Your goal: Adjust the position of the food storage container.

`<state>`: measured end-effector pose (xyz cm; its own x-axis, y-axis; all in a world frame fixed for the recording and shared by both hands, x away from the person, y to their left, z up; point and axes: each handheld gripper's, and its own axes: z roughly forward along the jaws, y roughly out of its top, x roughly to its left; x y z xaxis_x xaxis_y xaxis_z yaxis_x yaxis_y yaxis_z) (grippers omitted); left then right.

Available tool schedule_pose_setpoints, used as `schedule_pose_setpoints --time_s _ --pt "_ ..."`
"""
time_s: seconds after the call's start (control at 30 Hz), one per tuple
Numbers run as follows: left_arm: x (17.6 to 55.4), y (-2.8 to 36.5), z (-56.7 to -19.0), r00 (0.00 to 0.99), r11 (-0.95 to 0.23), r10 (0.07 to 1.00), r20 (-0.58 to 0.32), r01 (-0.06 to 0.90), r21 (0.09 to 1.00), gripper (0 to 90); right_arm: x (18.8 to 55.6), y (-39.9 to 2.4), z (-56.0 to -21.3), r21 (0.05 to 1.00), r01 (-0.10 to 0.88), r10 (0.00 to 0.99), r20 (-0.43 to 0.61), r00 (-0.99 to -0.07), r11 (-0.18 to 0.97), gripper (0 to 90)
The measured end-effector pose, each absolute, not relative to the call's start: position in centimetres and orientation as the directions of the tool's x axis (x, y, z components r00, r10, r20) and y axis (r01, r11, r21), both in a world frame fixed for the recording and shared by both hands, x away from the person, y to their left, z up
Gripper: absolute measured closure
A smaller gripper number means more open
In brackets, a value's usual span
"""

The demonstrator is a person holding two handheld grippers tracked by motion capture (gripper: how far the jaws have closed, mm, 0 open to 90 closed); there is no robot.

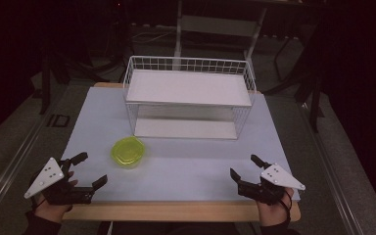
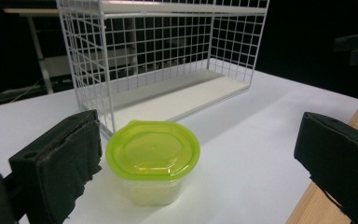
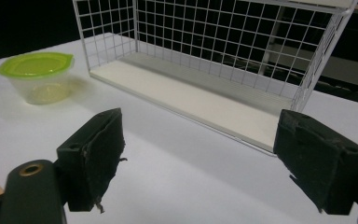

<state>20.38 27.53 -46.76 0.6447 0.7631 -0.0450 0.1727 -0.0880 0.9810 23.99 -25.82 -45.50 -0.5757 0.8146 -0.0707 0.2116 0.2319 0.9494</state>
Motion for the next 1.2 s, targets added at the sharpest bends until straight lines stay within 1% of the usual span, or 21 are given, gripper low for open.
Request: schedule_pose_setpoints --time_s 0.13,0.27,0.33,0.37,0.4,0.53,0.63,0.73,0.83,0.93,1.0,1.07,1.1,1.17,1.2 --pt "20.3 27.4 -46.7 0.662 -0.102 0.749 -0.030 0.160 0.982 1.4 23.8 -25.9 -45.4 0.951 0.200 0.813 -0.078 -0.577 0.234 15.8" --pt "20.0 27.0 -46.5 0.681 -0.087 0.732 -0.027 0.132 0.987 1.4 23.9 -25.9 -45.4 0.955 0.197 0.809 -0.068 -0.584 0.223 15.9" --pt "19.9 26.9 -46.4 0.687 -0.076 0.726 -0.033 0.128 0.989 1.4 23.8 -25.9 -45.3 0.954 0.196 0.809 -0.071 -0.583 0.225 15.9" --pt "19.8 26.8 -46.2 0.712 -0.044 0.699 -0.068 0.137 0.990 1.5 23.7 -25.9 -45.3 0.956 0.193 0.806 -0.069 -0.588 0.222 15.8" --pt "19.7 26.8 -46.1 0.723 -0.035 0.687 -0.077 0.138 0.990 1.4 23.7 -25.9 -45.3 0.957 0.188 0.805 -0.072 -0.588 0.223 15.8" --pt "19.3 26.4 -45.7 0.745 -0.049 0.663 -0.070 0.137 0.989 1.5 23.7 -25.9 -45.3 0.958 0.186 0.806 -0.071 -0.587 0.220 15.5" --pt "19.1 25.8 -45.2 0.766 -0.085 0.641 -0.051 0.137 0.987 1.5 23.6 -26.0 -45.3 0.956 0.194 0.810 -0.068 -0.582 0.220 15.5" --pt "19.0 25.5 -44.9 0.776 -0.095 0.630 -0.040 0.128 0.987 1.5 23.6 -26.0 -45.3 0.957 0.195 0.810 -0.064 -0.583 0.215 15.5" --pt "19.2 25.6 -44.1 0.776 -0.073 0.629 -0.044 0.115 0.991 1.5 23.5 -26.0 -45.4 0.956 0.196 0.814 -0.069 -0.577 0.220 15.4" --pt "19.6 25.9 -43.2 0.759 -0.069 0.650 -0.033 0.102 0.992 1.5 23.5 -25.9 -45.4 0.954 0.203 0.815 -0.066 -0.576 0.221 15.5" --pt "20.1 26.5 -42.5 0.734 -0.053 0.678 -0.040 0.103 0.993 5.3 23.4 -25.8 -45.4 0.954 0.197 0.814 -0.075 -0.576 0.228 15.4" --pt "20.3 26.7 -42.3 0.728 -0.045 0.684 -0.044 0.102 0.994 9.9 23.4 -25.7 -45.4 0.953 0.198 0.812 -0.073 -0.579 0.228 15.5" --pt "20.5 27.0 -42.2 0.716 -0.040 0.697 -0.044 0.100 0.994 9.9 23.4 -25.6 -45.5 0.953 0.199 0.811 -0.074 -0.580 0.230 15.4" --pt "21.0 27.5 -42.1 0.697 -0.039 0.716 -0.048 0.109 0.993 20.7 23.4 -25.4 -45.5 0.951 0.198 0.808 -0.080 -0.584 0.237 15.5" --pt "21.5 27.9 -42.2 0.657 -0.046 0.753 -0.046 0.122 0.992 26.8 23.4 -25.4 -45.5 0.950 0.198 0.807 -0.083 -0.584 0.241 15.5"
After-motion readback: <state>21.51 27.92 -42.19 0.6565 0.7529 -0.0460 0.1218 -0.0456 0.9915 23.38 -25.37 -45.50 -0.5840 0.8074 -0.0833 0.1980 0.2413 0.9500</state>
